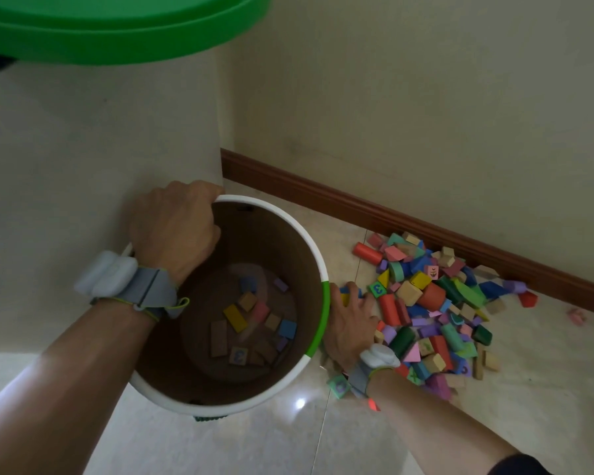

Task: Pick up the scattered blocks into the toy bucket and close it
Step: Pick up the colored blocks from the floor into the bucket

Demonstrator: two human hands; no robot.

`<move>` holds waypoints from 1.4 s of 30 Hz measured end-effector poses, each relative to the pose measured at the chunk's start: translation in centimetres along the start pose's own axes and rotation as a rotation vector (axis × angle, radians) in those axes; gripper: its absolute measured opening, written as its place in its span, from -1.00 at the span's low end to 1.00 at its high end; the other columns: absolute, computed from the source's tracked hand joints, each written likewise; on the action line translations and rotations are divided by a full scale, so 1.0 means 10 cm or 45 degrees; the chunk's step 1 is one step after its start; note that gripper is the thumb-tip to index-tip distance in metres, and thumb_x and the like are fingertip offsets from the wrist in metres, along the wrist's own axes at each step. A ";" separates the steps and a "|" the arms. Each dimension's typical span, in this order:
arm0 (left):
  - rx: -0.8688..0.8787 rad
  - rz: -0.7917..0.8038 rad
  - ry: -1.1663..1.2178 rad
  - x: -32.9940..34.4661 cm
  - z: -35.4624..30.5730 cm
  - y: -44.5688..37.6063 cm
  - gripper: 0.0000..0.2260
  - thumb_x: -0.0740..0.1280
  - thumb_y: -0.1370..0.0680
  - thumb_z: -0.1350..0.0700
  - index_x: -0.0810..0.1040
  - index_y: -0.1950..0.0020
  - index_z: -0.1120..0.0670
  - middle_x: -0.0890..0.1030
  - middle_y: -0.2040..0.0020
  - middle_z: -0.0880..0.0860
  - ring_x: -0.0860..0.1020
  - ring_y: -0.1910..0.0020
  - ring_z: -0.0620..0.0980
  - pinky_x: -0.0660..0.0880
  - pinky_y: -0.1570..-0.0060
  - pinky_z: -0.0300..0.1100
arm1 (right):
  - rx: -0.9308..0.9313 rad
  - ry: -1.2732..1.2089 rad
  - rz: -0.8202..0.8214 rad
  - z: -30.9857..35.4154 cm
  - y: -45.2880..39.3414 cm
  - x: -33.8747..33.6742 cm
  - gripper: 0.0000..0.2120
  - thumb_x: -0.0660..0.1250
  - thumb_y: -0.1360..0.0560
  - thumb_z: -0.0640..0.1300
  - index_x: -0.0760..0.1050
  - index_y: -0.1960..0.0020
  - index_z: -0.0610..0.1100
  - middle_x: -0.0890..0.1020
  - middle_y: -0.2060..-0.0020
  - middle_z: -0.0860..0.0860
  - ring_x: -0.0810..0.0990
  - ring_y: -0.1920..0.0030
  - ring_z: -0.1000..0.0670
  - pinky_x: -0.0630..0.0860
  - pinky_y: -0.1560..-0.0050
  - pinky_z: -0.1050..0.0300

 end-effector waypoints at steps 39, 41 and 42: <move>0.029 -0.060 0.040 0.02 0.03 -0.03 -0.66 0.35 -0.42 0.13 0.58 -0.20 0.02 0.59 0.10 0.20 0.52 0.17 0.21 0.30 0.23 -0.07 | -0.213 -0.047 -0.268 -0.16 -0.12 -0.04 -0.68 0.40 -0.48 0.02 0.40 -0.12 -0.09 0.50 -0.06 -0.10 0.49 0.05 -0.20 0.53 0.33 -0.05; 0.018 -0.055 0.037 0.02 0.03 -0.03 -0.65 0.36 -0.42 0.13 0.57 -0.21 0.02 0.59 0.09 0.21 0.52 0.15 0.22 0.31 0.22 -0.06 | -0.230 -0.052 -0.261 -0.16 -0.12 -0.04 -0.69 0.42 -0.45 0.00 0.41 -0.09 -0.08 0.52 -0.01 -0.08 0.49 0.05 -0.19 0.53 0.39 -0.04; 0.013 -0.059 0.034 0.01 0.03 -0.02 -0.65 0.36 -0.42 0.13 0.57 -0.21 0.02 0.58 0.08 0.21 0.52 0.15 0.23 0.32 0.21 -0.06 | -0.233 -0.058 -0.263 -0.16 -0.12 -0.04 -0.70 0.44 -0.43 -0.01 0.42 -0.07 -0.08 0.53 0.01 -0.08 0.49 0.06 -0.19 0.52 0.44 -0.03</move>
Point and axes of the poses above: each hand's wrist, its own y-axis away from the middle knuckle, its own x-axis out of the palm, z = x × y, the point moved 6 cm from there along -y, towards the middle knuckle
